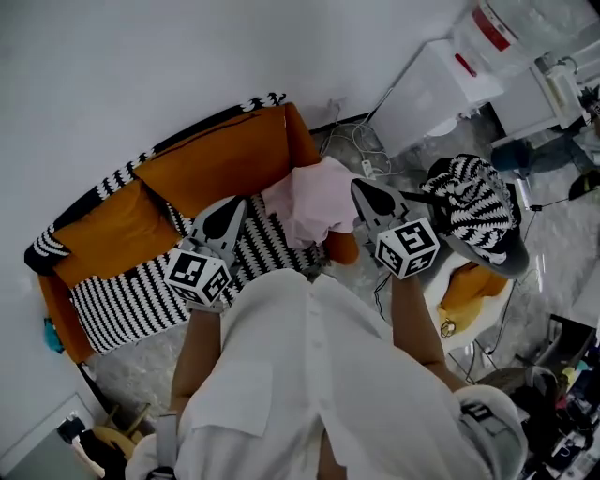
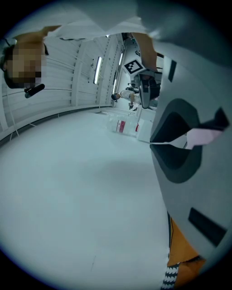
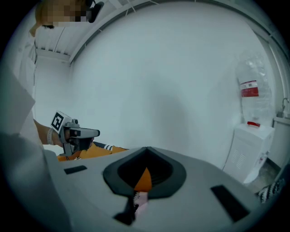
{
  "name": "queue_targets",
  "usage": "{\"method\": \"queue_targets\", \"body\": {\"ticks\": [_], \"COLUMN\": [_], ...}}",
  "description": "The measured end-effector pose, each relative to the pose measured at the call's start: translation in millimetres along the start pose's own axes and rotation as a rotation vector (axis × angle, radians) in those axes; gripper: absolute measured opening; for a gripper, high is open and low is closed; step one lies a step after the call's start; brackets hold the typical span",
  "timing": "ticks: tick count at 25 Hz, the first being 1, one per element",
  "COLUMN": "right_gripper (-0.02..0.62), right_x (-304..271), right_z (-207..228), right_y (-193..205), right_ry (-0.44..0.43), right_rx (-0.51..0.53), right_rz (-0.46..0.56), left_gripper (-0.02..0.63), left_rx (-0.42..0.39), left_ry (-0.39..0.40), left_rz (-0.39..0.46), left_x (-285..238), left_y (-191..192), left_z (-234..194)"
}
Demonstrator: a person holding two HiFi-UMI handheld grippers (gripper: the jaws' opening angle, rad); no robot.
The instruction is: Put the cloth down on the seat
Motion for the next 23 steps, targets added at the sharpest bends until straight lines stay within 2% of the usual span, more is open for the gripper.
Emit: {"method": "queue_targets", "body": {"ticks": [5,15,23], "right_gripper": [0.007,0.006,0.006], "right_x": [-2,-20,-36], "right_z": [-2,-10,-8], "right_y": [-4,10,1], "right_ry": [-0.008,-0.046,-0.069], "right_rx": [0.002,0.028,0.032], "right_rz": [0.005,-0.053,-0.045], "left_gripper": [0.026,0.026,0.026], "left_rx": [0.006,0.036,0.037], "left_ry": [-0.014,-0.049,-0.062], "left_rz": [0.007,-0.005,-0.014], "left_x": [5,9,5], "left_y": [-1,6,4], "left_z": [-3,-15,-25]}}
Point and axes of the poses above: the fingertips, and each gripper's own axes: x backward along the fingers, z to its right, y out of its underside, the point moved 2 cm from there along x, backward along the fingers, and after that the axes turned 5 degrees about -z, right-handed, at the moved point
